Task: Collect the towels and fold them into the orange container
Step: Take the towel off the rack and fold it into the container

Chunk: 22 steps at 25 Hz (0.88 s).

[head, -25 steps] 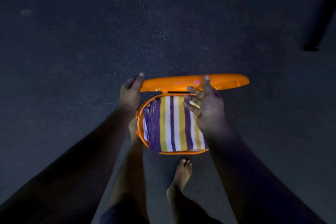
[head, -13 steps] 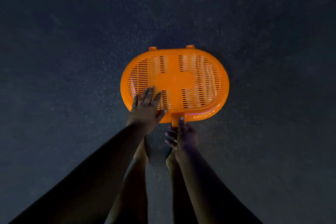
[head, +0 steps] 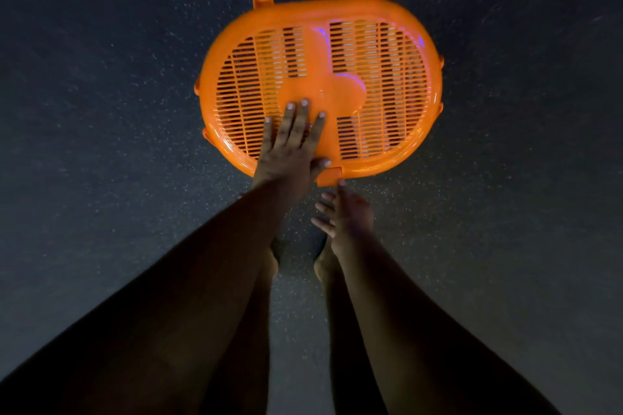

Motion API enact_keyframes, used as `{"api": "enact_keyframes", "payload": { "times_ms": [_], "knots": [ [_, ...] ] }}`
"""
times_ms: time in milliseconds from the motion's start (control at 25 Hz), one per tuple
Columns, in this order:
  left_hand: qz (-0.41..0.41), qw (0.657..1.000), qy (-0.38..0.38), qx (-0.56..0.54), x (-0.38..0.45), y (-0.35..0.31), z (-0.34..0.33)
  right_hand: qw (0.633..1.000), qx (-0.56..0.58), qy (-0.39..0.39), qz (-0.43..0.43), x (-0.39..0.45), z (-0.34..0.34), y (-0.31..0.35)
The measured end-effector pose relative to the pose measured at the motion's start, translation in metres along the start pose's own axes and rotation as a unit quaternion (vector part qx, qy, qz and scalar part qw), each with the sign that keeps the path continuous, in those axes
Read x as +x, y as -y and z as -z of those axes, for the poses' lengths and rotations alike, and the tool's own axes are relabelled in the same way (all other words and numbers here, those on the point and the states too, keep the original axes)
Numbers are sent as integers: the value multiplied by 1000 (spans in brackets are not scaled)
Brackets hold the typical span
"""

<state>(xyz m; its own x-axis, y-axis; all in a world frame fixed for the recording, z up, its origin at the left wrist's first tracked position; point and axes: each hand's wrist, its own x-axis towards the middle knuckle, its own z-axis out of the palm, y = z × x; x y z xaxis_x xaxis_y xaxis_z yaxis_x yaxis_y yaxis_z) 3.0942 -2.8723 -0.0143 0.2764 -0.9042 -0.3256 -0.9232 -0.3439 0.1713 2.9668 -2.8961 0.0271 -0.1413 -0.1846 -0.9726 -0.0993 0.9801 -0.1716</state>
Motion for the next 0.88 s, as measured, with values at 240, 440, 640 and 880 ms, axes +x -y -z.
{"api": "enact_keyframes", "payload": {
  "times_ms": [240, 440, 640, 880],
  "knots": [
    [1, 1000, 2, -5, 1, 1, -1, 993, 114, -24, 7, 9, -11, 13],
    [-2, 1000, -5, -14, 1, 6, -5, 981, 193, -14, 21, 18, -11, 0],
    [-5, 1000, 2, -17, -3, 3, 4, 997, 4, 2, 75, 8, -1, 15],
    [101, 994, 11, -35, -21, 32, 12, 682, -541, -154, 468, -6, 21, 62]
  ]
}}
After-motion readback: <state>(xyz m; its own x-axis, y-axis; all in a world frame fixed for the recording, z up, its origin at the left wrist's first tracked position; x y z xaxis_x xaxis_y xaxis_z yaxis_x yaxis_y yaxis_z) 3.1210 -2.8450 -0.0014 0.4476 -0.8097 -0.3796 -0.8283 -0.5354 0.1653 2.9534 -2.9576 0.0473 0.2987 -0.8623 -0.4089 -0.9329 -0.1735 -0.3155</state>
